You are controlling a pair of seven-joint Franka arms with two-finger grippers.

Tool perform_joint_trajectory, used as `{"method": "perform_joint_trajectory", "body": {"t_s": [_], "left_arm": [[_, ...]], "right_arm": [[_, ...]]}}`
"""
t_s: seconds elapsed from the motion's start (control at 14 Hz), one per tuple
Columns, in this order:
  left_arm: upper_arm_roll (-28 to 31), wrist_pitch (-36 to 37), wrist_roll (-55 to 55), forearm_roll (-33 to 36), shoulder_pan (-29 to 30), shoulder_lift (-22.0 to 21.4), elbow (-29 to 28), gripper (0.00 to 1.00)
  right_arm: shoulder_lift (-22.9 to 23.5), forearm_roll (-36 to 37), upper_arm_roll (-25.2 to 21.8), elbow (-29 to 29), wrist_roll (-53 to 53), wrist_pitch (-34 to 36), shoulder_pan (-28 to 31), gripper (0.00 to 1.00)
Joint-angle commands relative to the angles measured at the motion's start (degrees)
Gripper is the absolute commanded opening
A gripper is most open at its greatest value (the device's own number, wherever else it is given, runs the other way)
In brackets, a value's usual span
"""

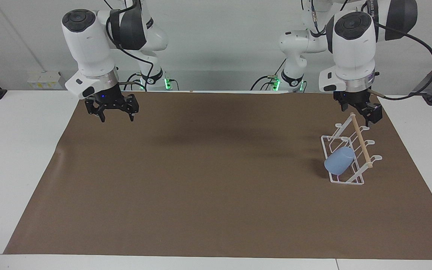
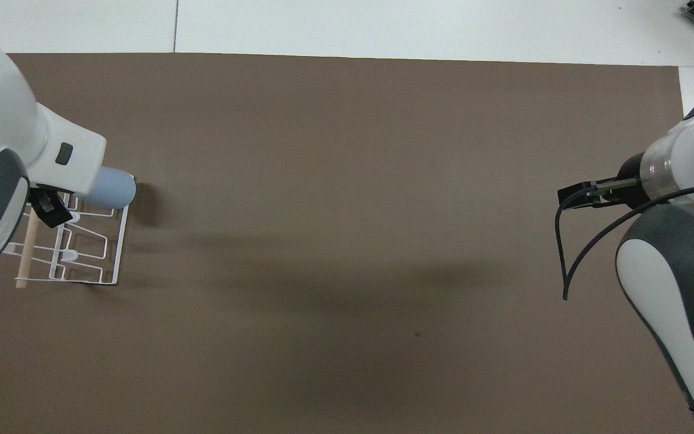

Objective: Hang cup on cup holder
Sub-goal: 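Release the cup and draw the left gripper back from the rack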

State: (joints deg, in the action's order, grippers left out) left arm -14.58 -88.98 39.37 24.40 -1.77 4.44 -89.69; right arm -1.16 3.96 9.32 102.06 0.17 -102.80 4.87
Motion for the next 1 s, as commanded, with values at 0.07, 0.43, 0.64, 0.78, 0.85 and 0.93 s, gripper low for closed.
{"method": "perform_joint_trajectory", "body": {"t_s": [0.07, 0.43, 0.64, 0.78, 0.85, 0.93], "left_arm": [[0.87, 3.81, -9.04, -9.87, 2.82, -1.18, 2.32, 1.0], [1.39, 10.4, -16.33, -17.19, 5.9, -0.48, 7.95, 1.0], [2.53, 13.3, -18.35, -17.98, 5.82, -1.62, 9.71, 1.0], [2.62, 13.31, -22.82, -20.25, 6.95, -2.85, 9.54, 1.0], [2.54, 13.05, -23.71, -20.35, 6.96, -3.73, 9.28, 1.0], [2.53, 12.61, -23.98, -20.44, 7.13, -3.99, 9.01, 1.0]], "right_arm": [[-1.12, -0.97, 0.7, 1.13, 0.45, -1.26, 1.11, 1.0], [-1.21, -0.97, 0.7, 1.13, 0.19, -1.09, 1.02, 1.0], [-1.21, -0.97, 0.7, 1.13, 0.18, -0.82, 1.11, 1.0], [-1.21, -1.05, 0.7, 1.13, 0.18, -0.82, 1.11, 1.0], [-1.21, -0.97, 0.7, 1.13, 0.18, -0.82, 1.11, 1.0], [-1.21, -0.97, 0.7, 1.13, 0.18, -0.82, 1.11, 1.0]]}}
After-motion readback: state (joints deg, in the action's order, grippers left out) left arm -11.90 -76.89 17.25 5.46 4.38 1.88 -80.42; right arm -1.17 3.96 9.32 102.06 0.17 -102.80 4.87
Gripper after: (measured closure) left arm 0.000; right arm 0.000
